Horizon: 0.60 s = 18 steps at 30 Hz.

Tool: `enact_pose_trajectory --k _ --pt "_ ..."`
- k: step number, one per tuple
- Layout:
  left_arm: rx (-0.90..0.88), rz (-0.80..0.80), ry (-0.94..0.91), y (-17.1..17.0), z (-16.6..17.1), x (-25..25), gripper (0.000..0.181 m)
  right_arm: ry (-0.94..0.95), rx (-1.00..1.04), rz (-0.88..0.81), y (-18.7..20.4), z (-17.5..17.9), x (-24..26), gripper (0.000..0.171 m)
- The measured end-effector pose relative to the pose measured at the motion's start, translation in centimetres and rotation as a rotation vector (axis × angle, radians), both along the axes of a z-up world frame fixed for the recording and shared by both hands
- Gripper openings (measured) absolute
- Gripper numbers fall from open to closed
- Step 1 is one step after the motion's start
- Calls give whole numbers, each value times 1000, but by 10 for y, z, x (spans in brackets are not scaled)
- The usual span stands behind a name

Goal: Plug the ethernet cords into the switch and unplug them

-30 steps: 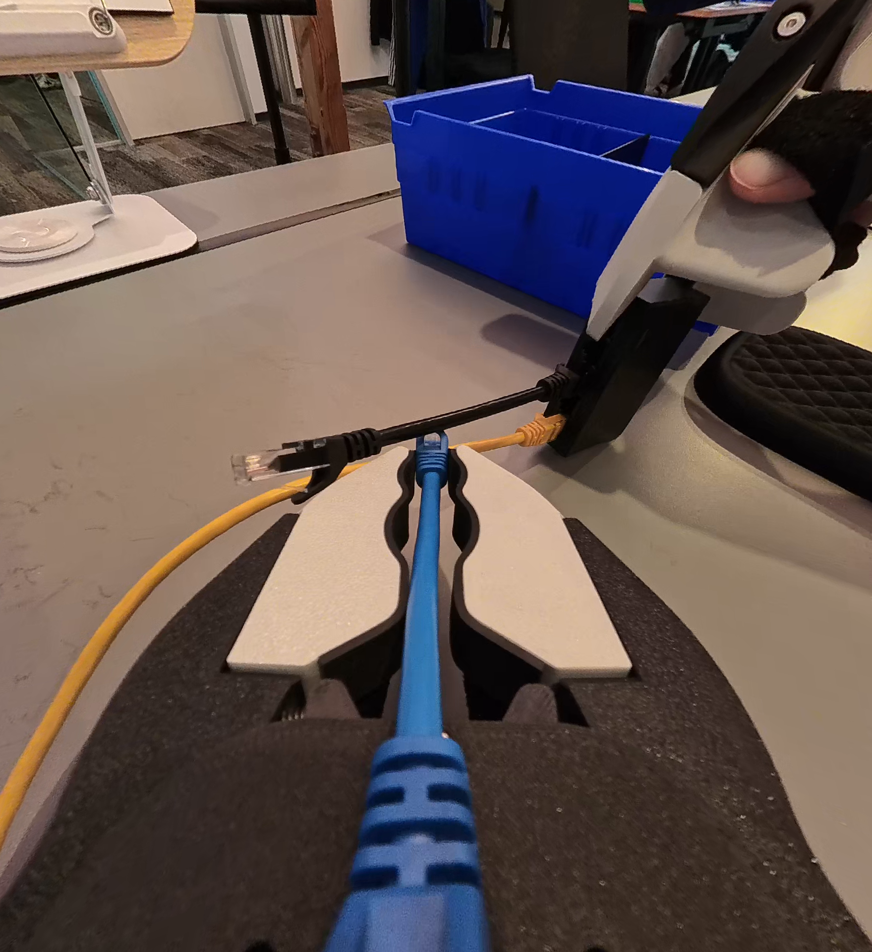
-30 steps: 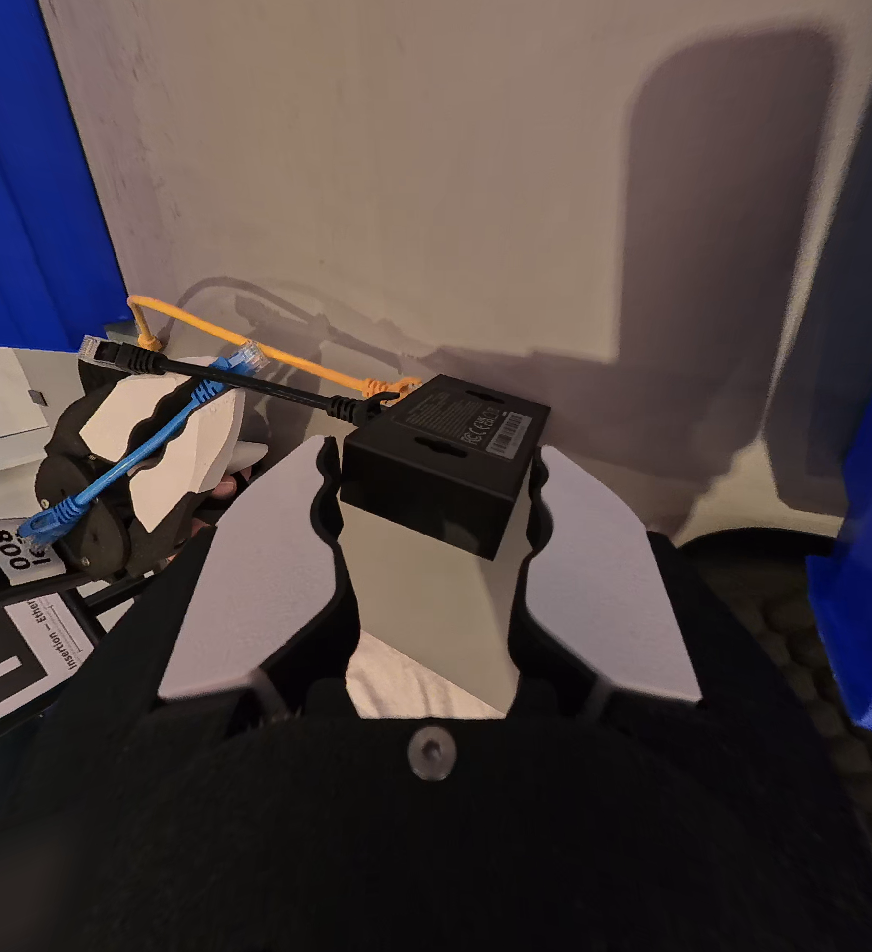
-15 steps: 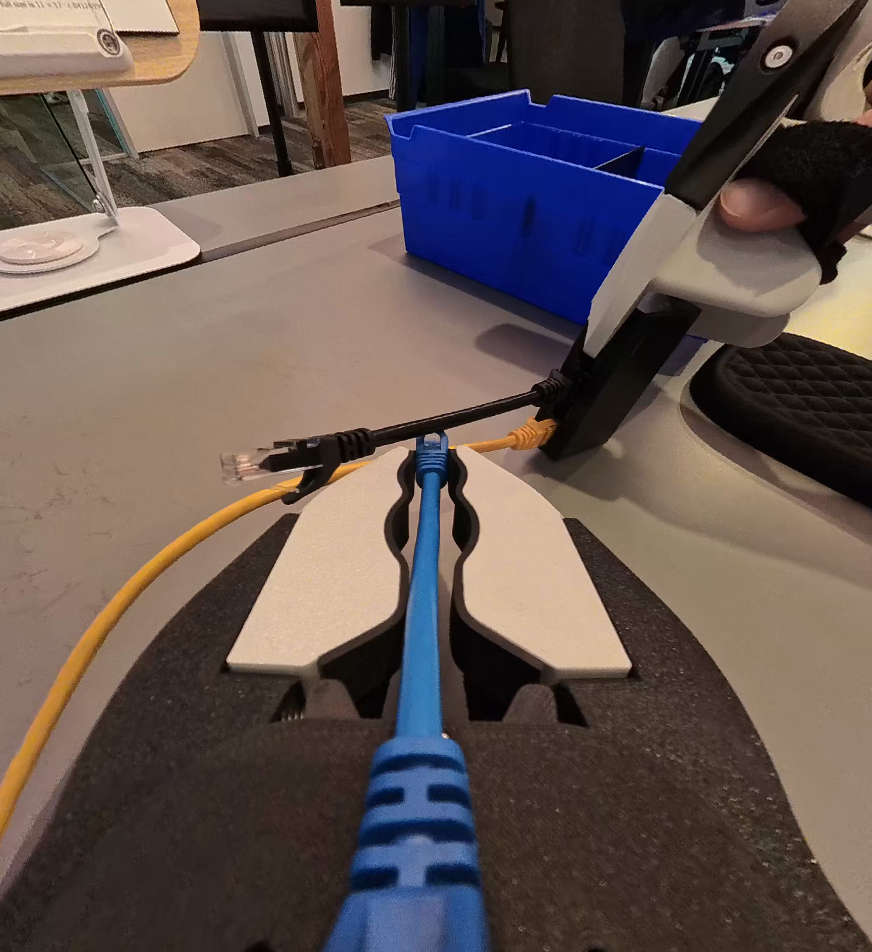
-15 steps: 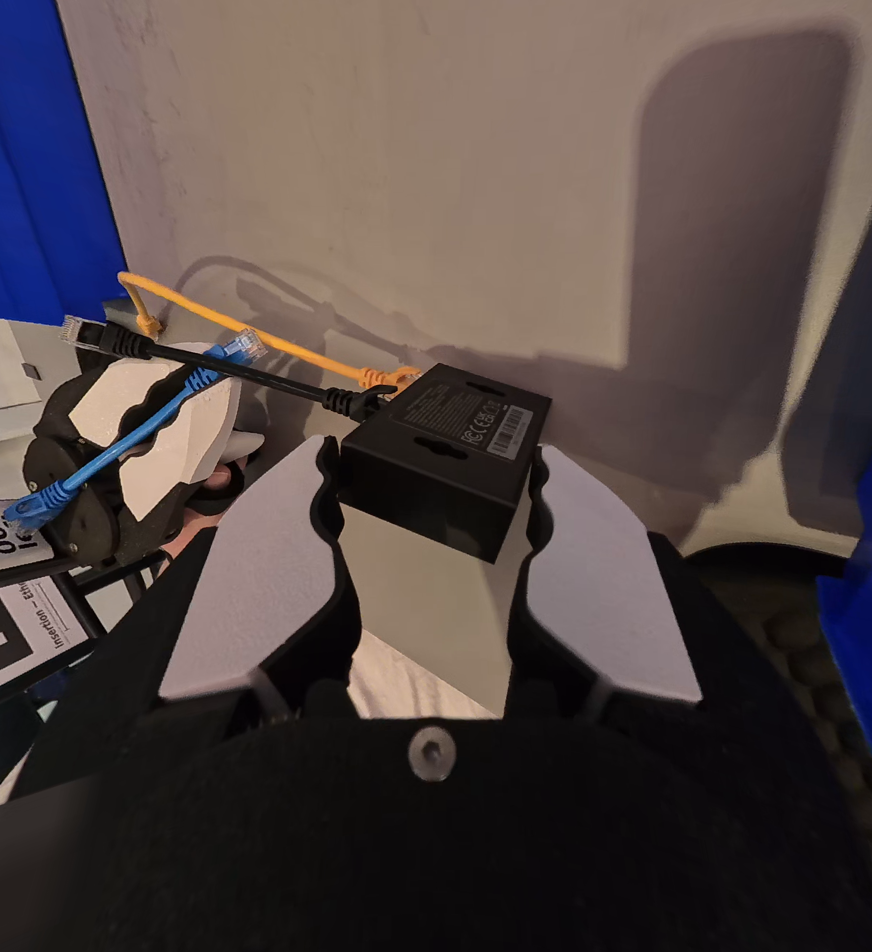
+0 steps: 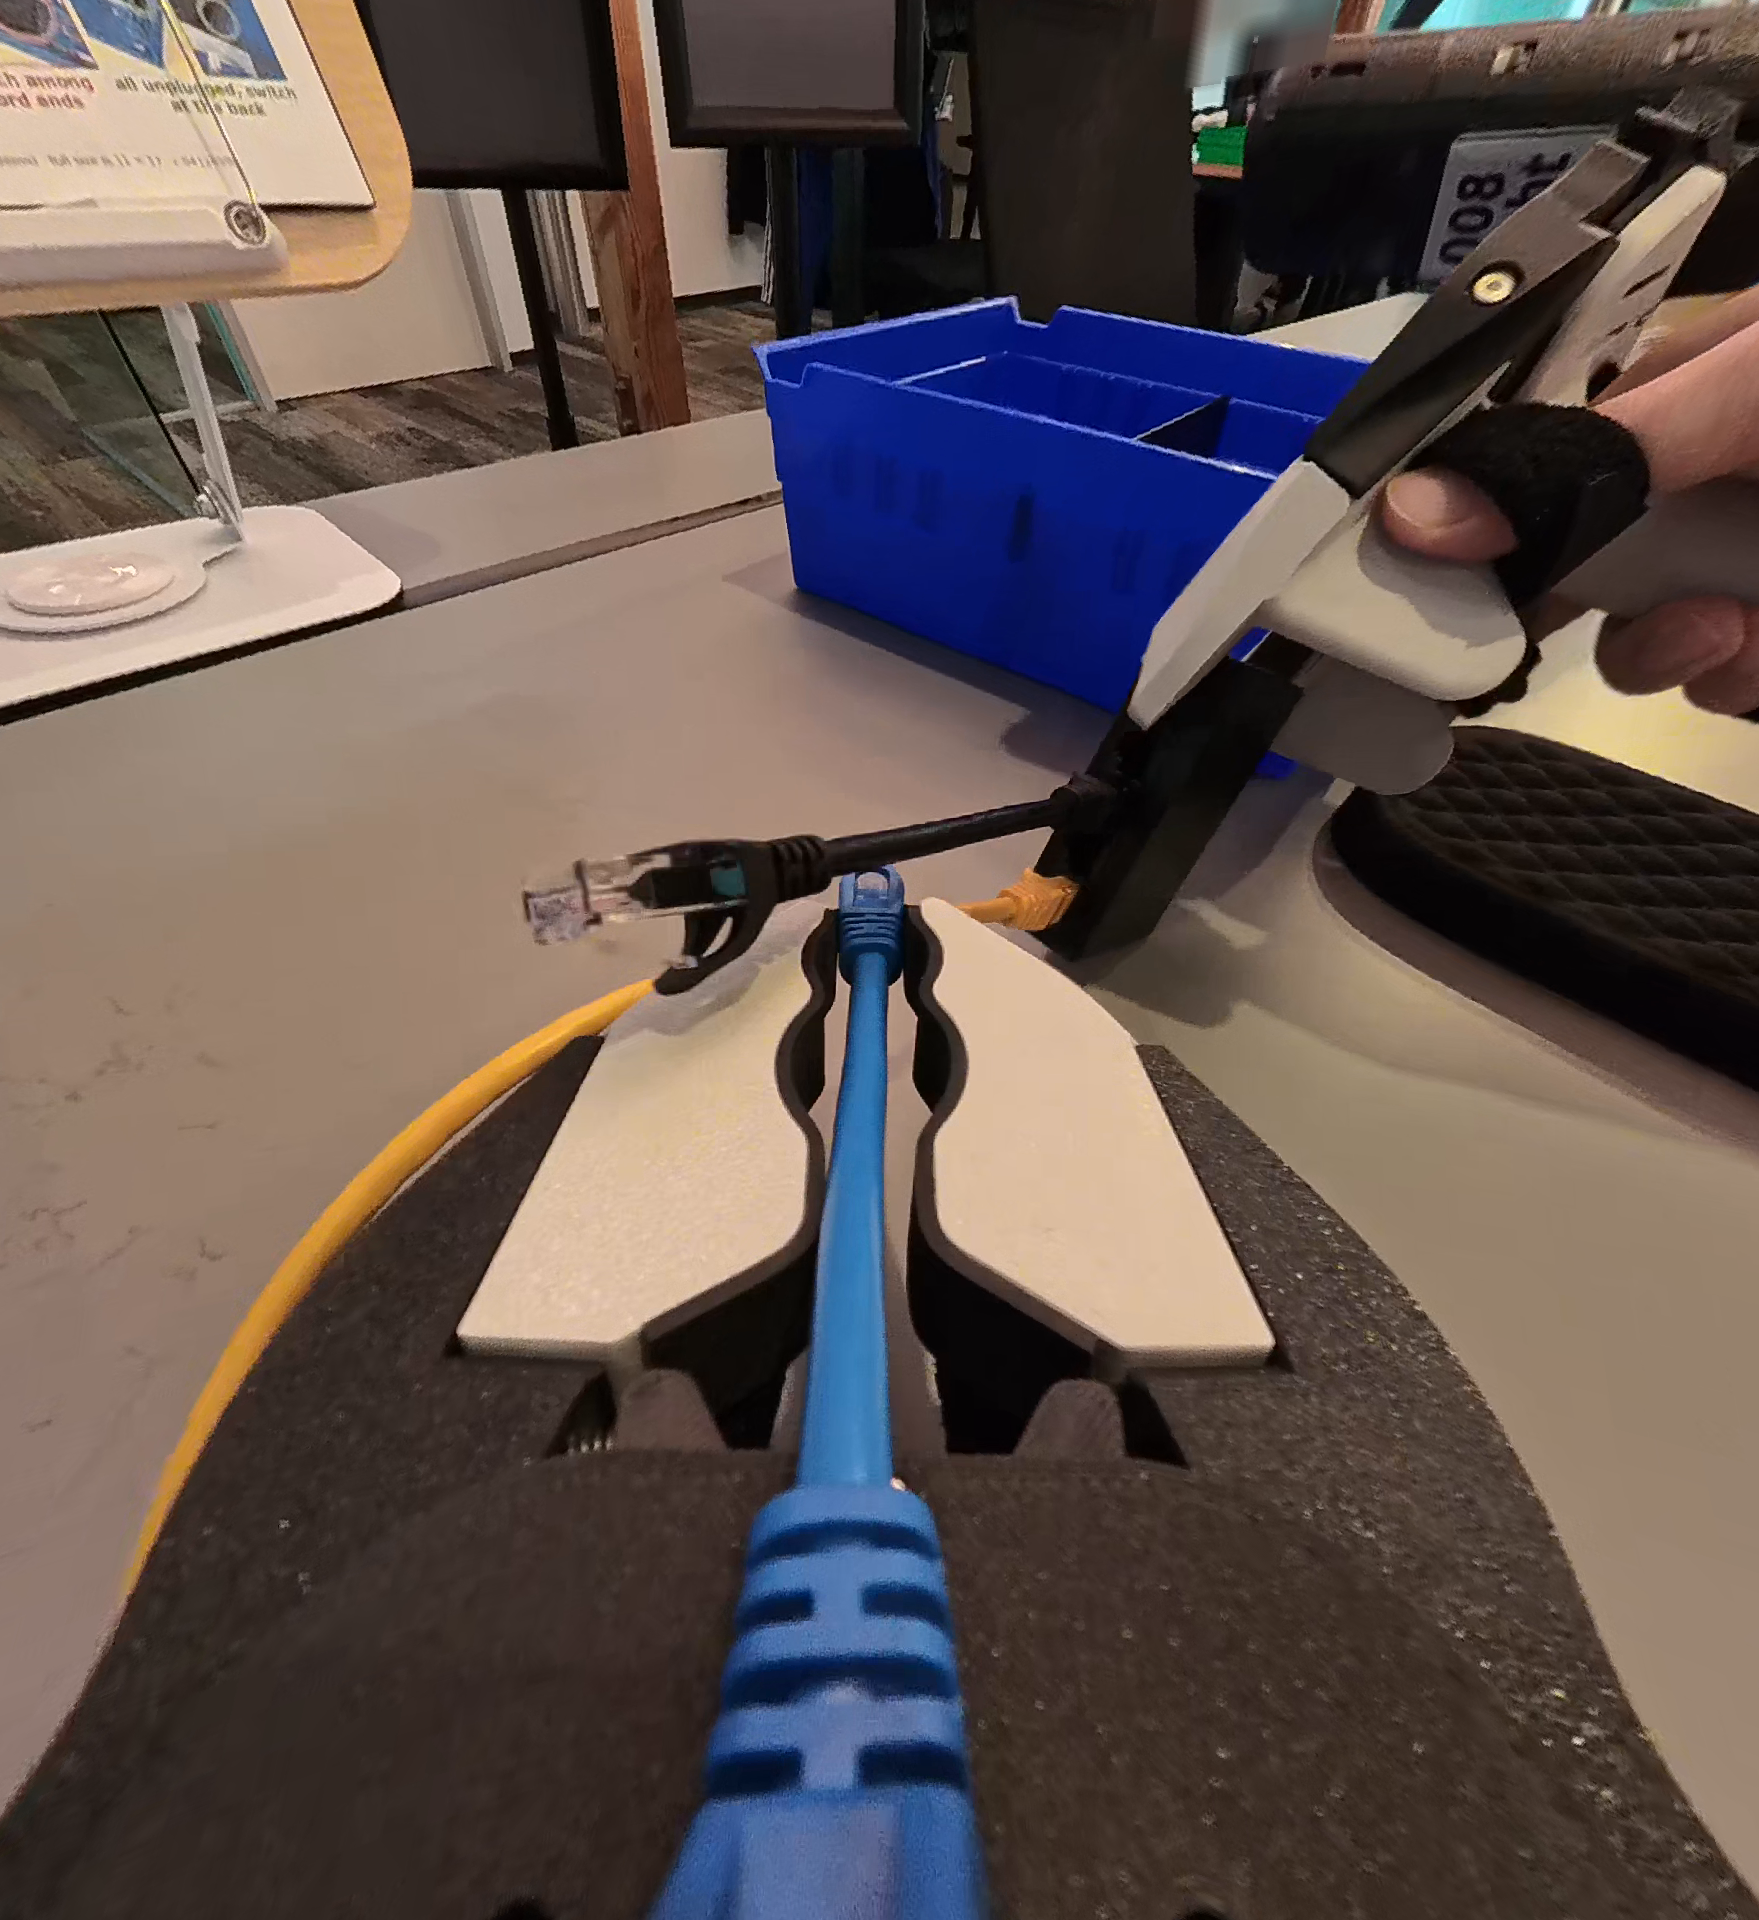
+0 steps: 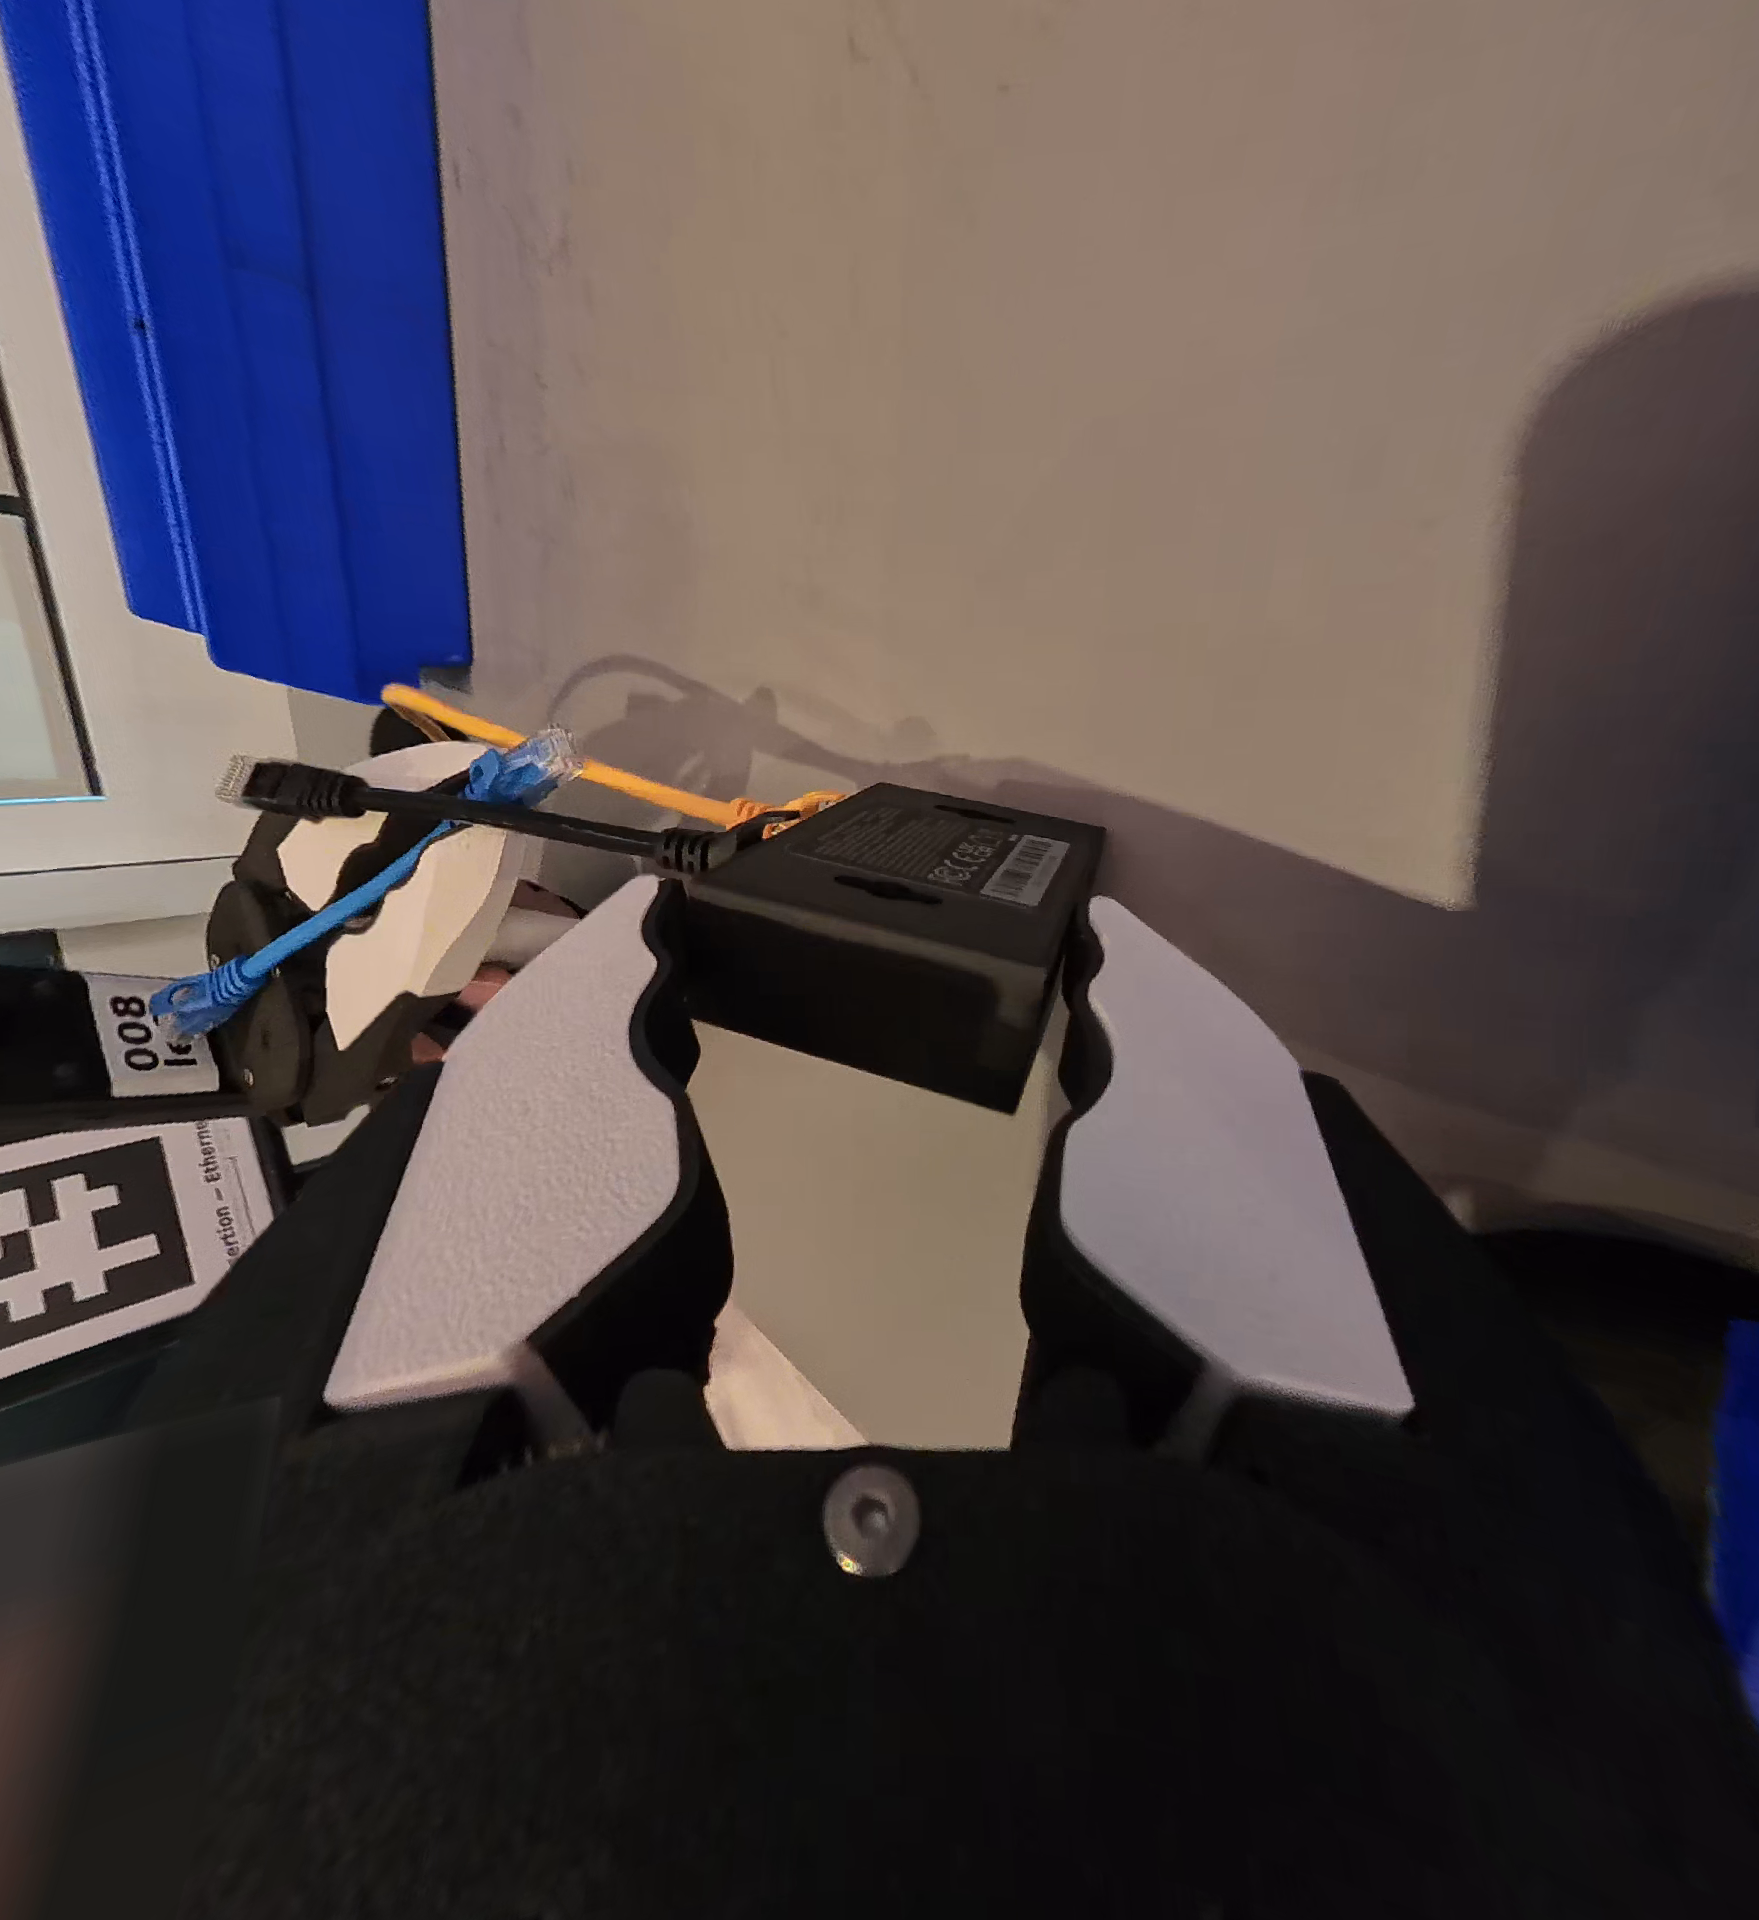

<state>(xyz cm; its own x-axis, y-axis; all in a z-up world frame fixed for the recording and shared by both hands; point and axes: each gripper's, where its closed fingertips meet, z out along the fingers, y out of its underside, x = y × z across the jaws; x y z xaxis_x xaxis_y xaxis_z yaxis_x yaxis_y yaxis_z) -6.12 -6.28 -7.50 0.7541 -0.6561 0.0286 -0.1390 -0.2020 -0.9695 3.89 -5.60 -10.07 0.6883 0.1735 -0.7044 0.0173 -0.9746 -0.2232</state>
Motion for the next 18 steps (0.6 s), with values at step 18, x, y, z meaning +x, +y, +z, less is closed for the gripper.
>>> enact_pose_trajectory --k 18 --pt "54 -201 -126 -29 27 31 11 232 42 -77 7 3 -1 67"
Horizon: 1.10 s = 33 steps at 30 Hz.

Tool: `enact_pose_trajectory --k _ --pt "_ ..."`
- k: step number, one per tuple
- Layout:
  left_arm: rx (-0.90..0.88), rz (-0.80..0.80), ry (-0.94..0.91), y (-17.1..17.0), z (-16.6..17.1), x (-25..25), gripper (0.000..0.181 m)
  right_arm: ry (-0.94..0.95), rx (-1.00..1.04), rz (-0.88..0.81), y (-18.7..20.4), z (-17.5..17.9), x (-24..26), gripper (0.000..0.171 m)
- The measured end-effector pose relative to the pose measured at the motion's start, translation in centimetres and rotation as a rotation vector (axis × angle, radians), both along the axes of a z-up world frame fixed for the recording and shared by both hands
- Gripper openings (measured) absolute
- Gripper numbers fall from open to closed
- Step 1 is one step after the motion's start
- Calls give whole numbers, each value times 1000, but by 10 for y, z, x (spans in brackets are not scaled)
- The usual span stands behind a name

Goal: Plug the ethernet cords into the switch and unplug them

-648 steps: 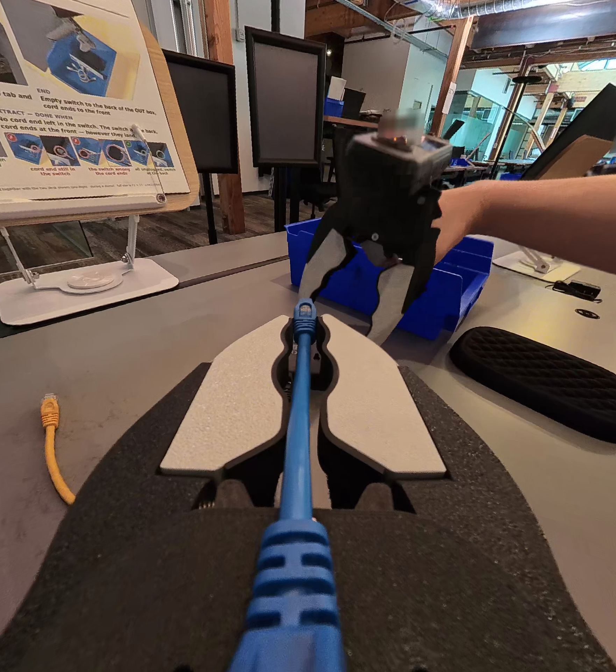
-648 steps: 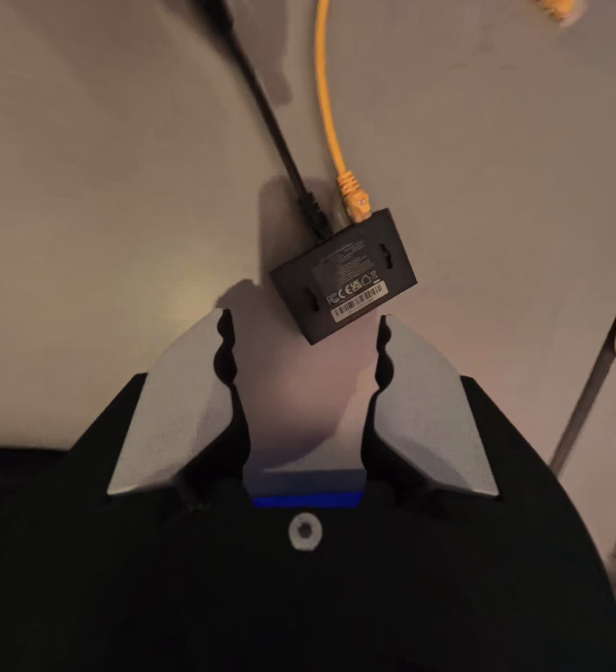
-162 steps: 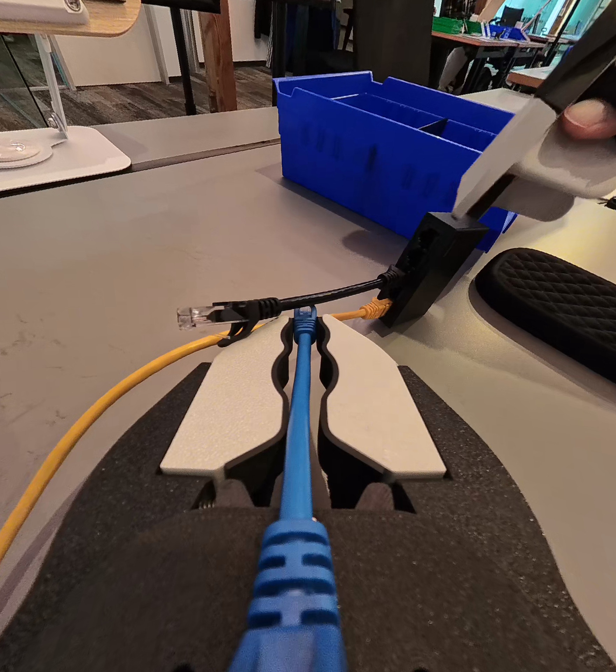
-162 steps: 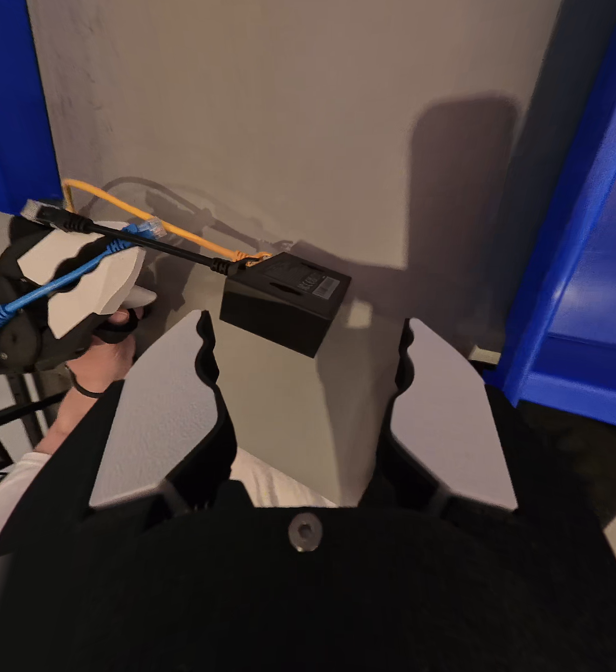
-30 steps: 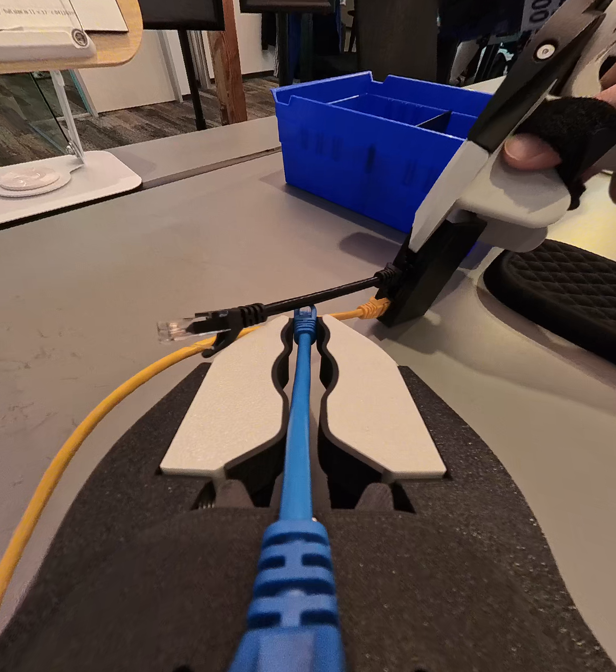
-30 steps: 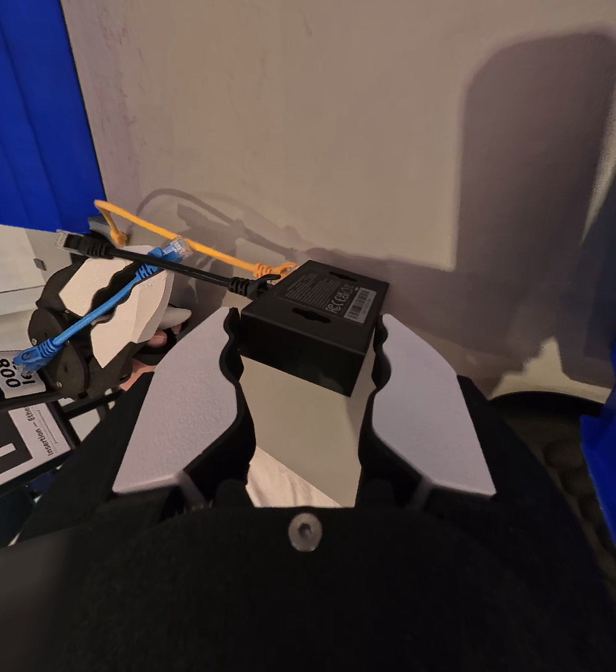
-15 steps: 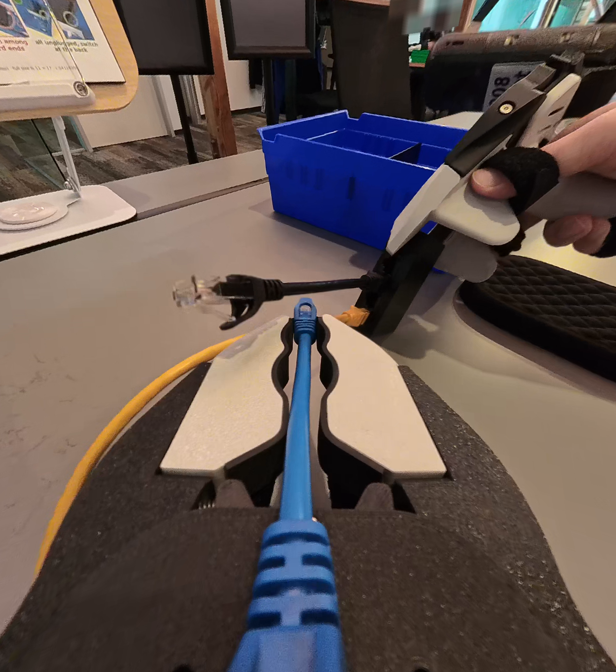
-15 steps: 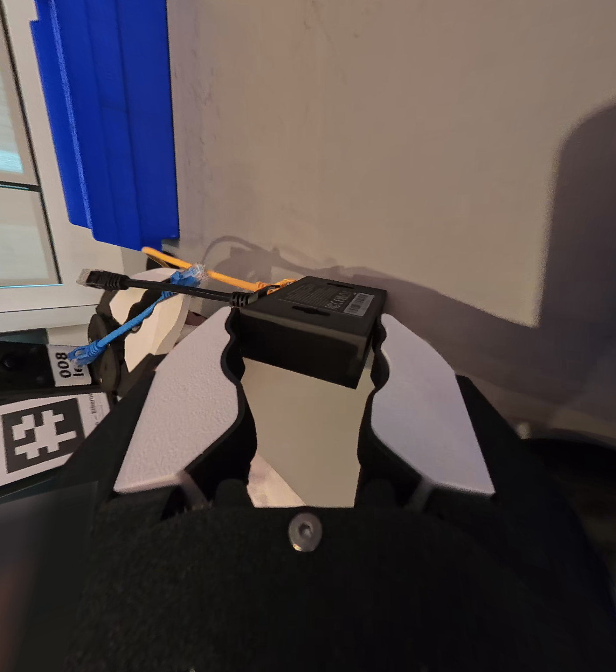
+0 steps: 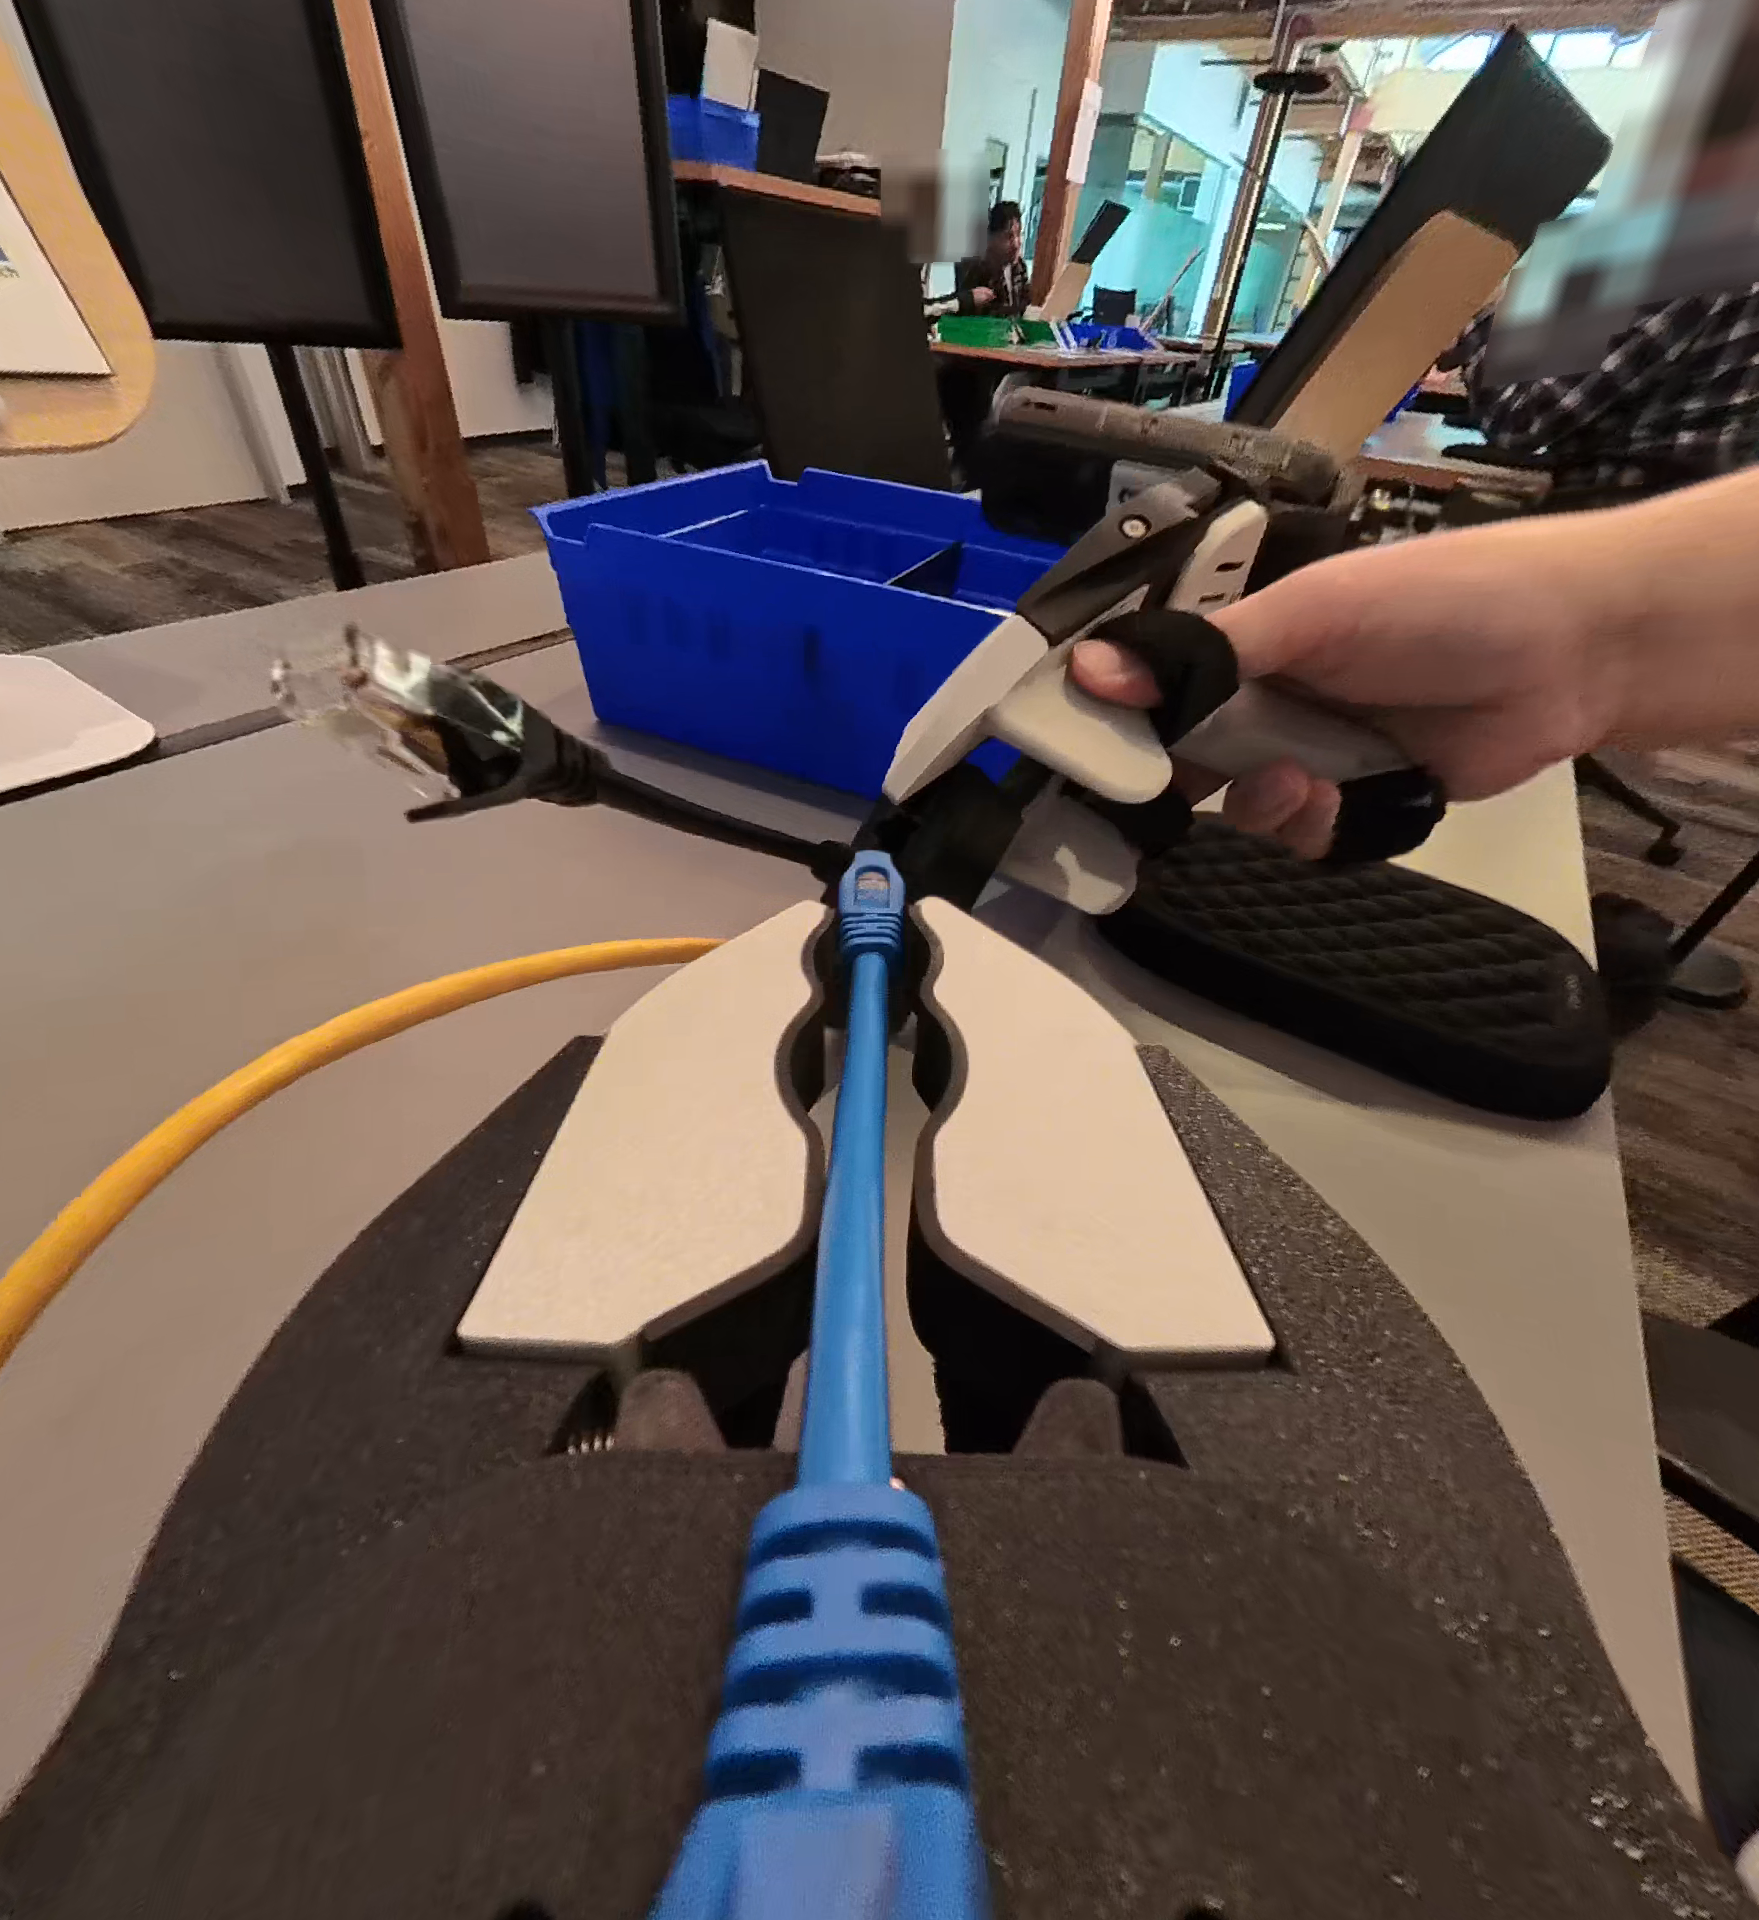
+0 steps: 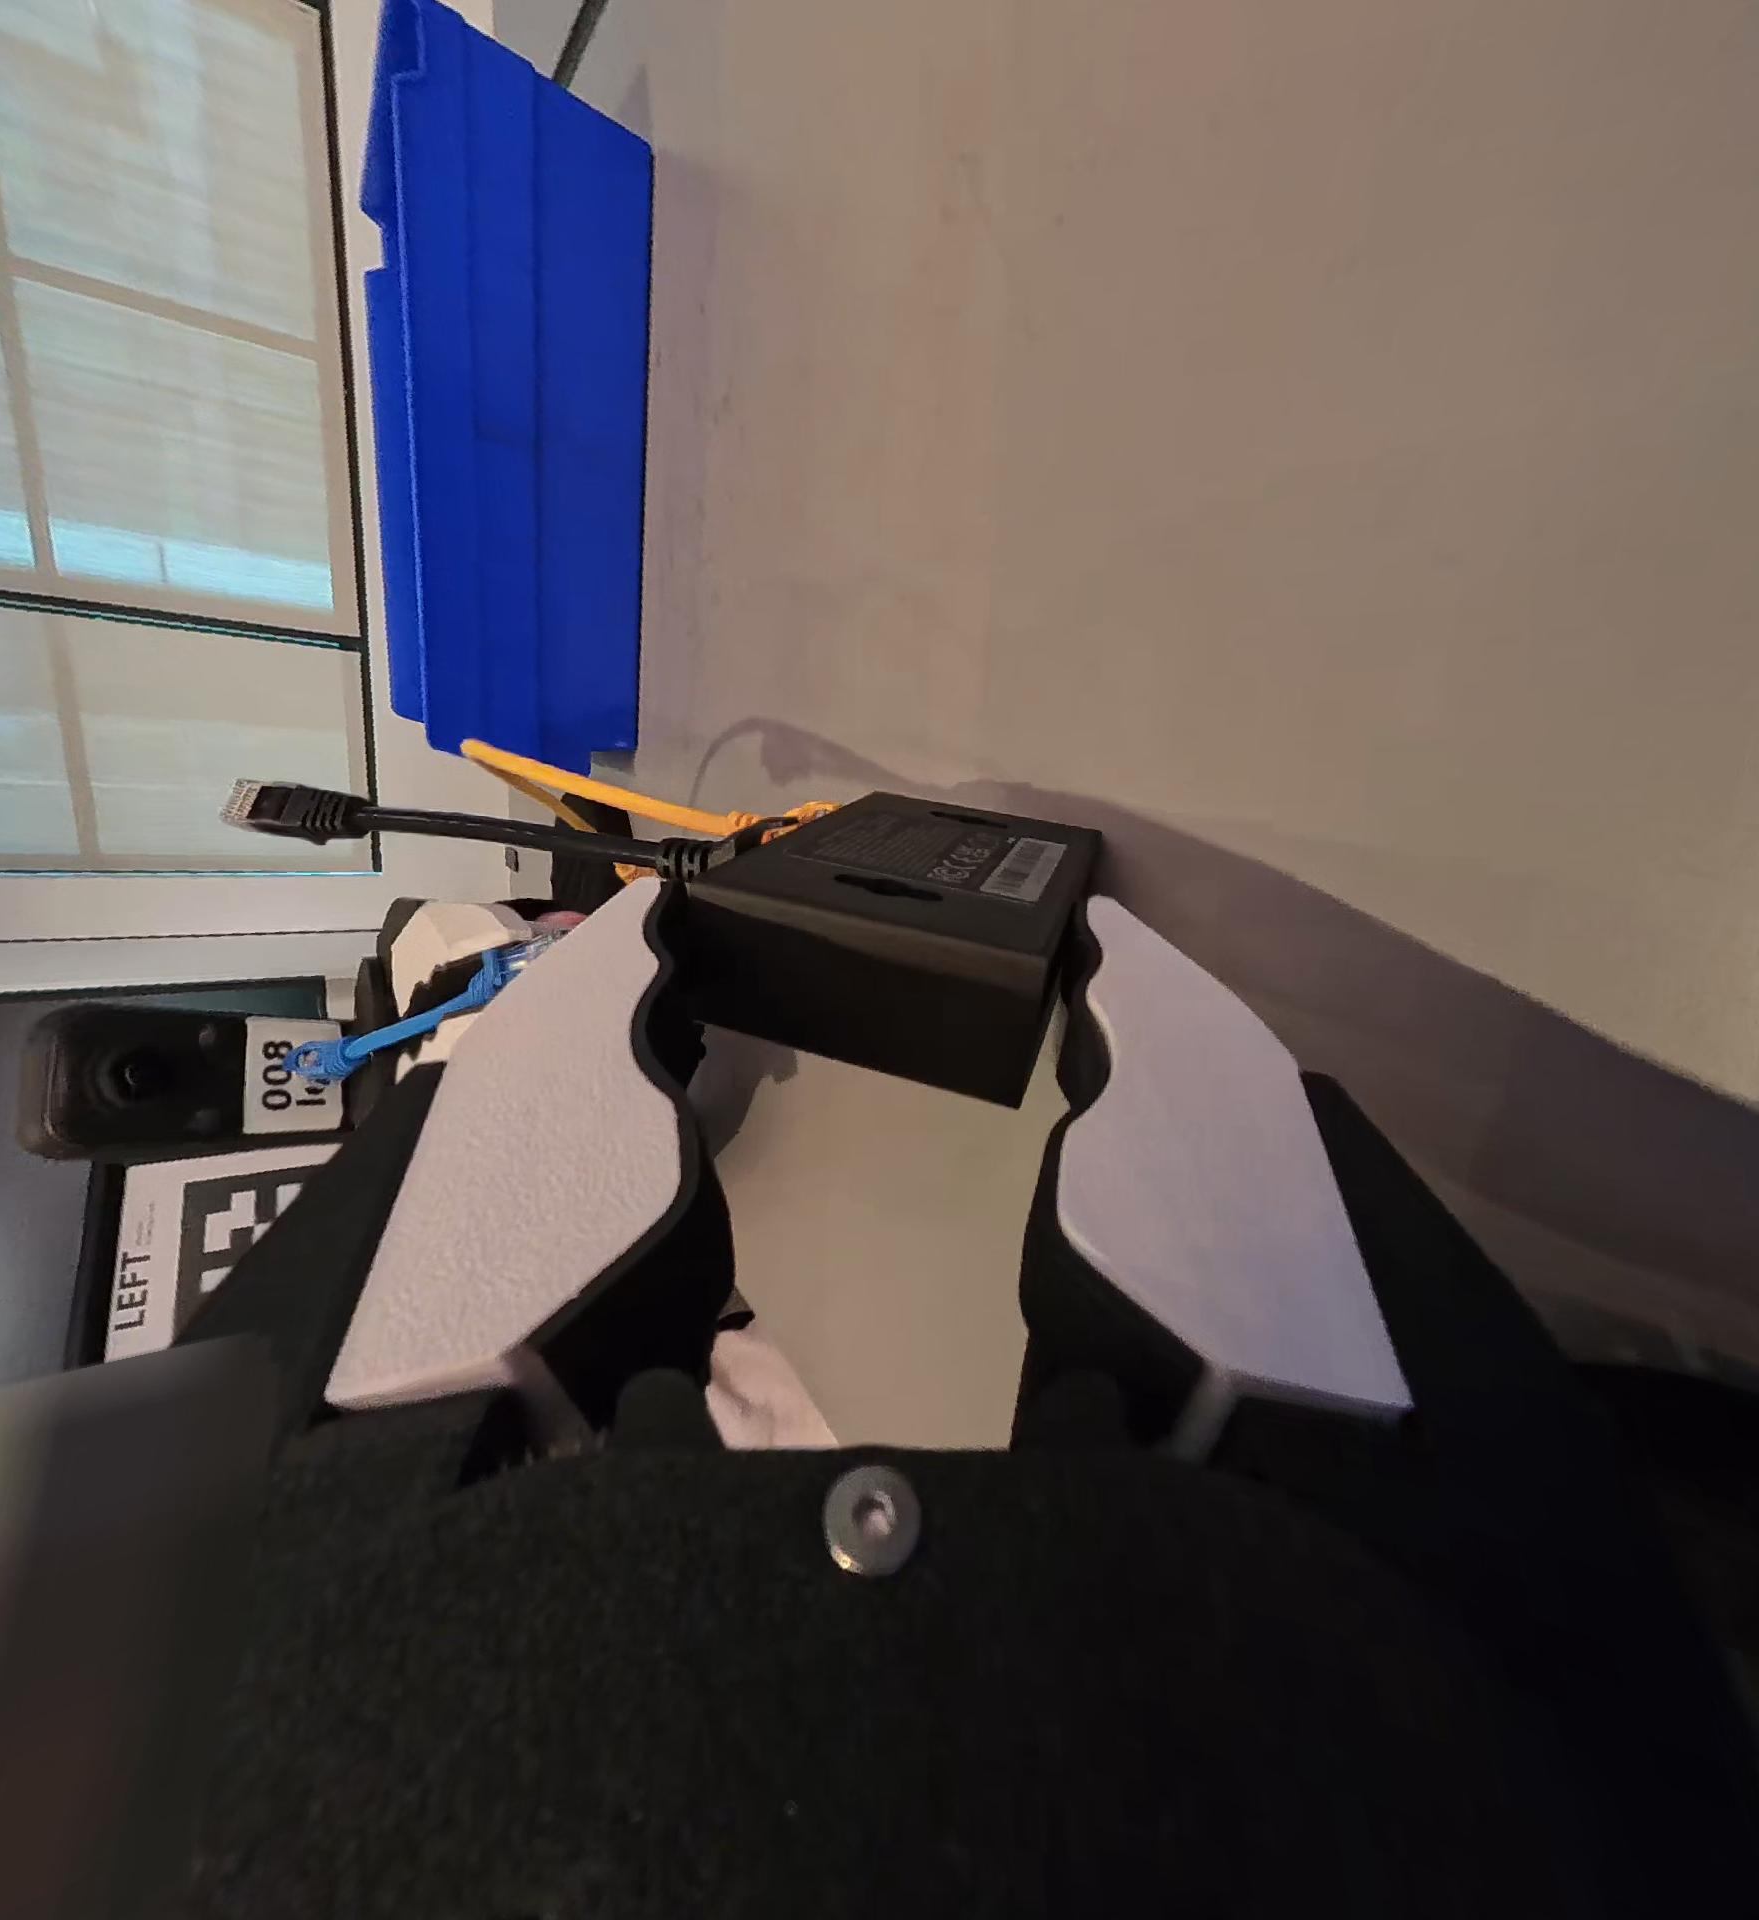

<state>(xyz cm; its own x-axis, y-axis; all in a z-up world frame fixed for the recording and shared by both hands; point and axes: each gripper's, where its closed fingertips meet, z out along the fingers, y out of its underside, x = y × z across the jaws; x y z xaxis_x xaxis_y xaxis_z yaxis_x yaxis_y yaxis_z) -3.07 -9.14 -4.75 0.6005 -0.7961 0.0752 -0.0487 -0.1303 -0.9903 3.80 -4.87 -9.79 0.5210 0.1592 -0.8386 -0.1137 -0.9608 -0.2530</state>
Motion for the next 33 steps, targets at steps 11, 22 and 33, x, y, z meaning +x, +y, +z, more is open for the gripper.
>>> enact_pose_trajectory --k 11,22,33 --pt "-85 -17 -171 8 19 7 11 136 254 1 2 12 -22 66" --pt "-80 19 -232 13 25 7 11 217 673 18 4 50 -40 66" --pt "-80 2 -375 8 42 4 11 320 788 -105 6 64 -48 66"
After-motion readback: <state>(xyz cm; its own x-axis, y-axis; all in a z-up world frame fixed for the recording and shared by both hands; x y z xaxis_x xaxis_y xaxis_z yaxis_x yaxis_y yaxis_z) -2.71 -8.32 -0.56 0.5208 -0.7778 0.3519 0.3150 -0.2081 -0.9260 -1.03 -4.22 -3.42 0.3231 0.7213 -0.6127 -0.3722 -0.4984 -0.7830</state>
